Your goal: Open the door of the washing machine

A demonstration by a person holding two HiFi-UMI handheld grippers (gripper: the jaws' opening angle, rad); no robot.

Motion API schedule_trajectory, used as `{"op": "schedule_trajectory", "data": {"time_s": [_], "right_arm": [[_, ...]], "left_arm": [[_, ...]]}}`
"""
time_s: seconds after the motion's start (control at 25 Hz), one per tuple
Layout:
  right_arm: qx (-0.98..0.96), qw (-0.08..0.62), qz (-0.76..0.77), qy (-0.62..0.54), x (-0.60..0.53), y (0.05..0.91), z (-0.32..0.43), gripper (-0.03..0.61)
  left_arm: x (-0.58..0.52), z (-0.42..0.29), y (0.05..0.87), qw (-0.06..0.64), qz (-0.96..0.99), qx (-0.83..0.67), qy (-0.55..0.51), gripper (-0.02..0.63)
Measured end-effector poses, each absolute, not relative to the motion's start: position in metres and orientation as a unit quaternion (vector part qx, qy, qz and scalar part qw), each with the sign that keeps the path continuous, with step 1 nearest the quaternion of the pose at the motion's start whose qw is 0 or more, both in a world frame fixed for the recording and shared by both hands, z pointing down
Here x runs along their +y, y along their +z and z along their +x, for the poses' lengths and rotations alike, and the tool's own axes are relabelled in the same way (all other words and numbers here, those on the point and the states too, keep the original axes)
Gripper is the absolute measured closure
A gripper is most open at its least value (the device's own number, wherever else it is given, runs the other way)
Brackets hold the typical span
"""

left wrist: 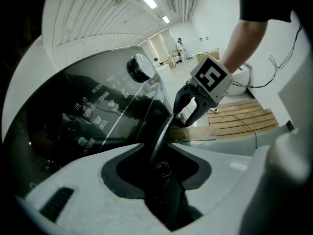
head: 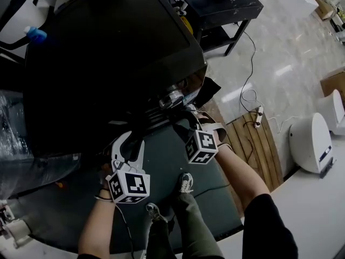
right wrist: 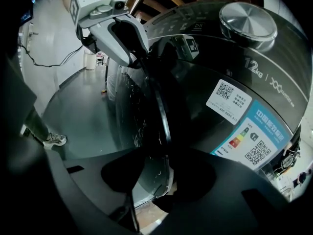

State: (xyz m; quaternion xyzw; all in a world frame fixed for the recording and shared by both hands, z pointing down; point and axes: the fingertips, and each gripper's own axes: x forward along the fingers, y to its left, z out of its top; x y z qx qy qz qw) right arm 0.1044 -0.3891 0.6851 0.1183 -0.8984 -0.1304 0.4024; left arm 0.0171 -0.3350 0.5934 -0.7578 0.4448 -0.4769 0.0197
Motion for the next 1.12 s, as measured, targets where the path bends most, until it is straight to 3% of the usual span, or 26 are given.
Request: {"op": "schedule_trajectory", "data": {"time_s": [0.32,0.48,0.84,1.12], "right_arm": [[-0.902,0.408,0.085,-0.115,-0.347,0.692,0.122,0.422],[-0.923,0.364,0.113,-0.058,-0.272,0.691,0.143,0.439],[-0.908,0.378,0.178,-0.022,-0.187,0.698,0.152,0.448],[-0.913,0.337,0.227,0.046,-0.119,0.660,0.147,0.396]], "left_arm": [[-0.307,0.031,0.595,-0.001,-0.787,0.398,-0.471,0.471],[-0.252,0.046,0.595,0.034,-0.805,0.358,-0.472,0.447],[-0.191,0.048,0.603,0.061,-0.808,0.358,-0.465,0.425],[-0.138,0.036,0.596,0.069,-0.810,0.365,-0.453,0.400]]}}
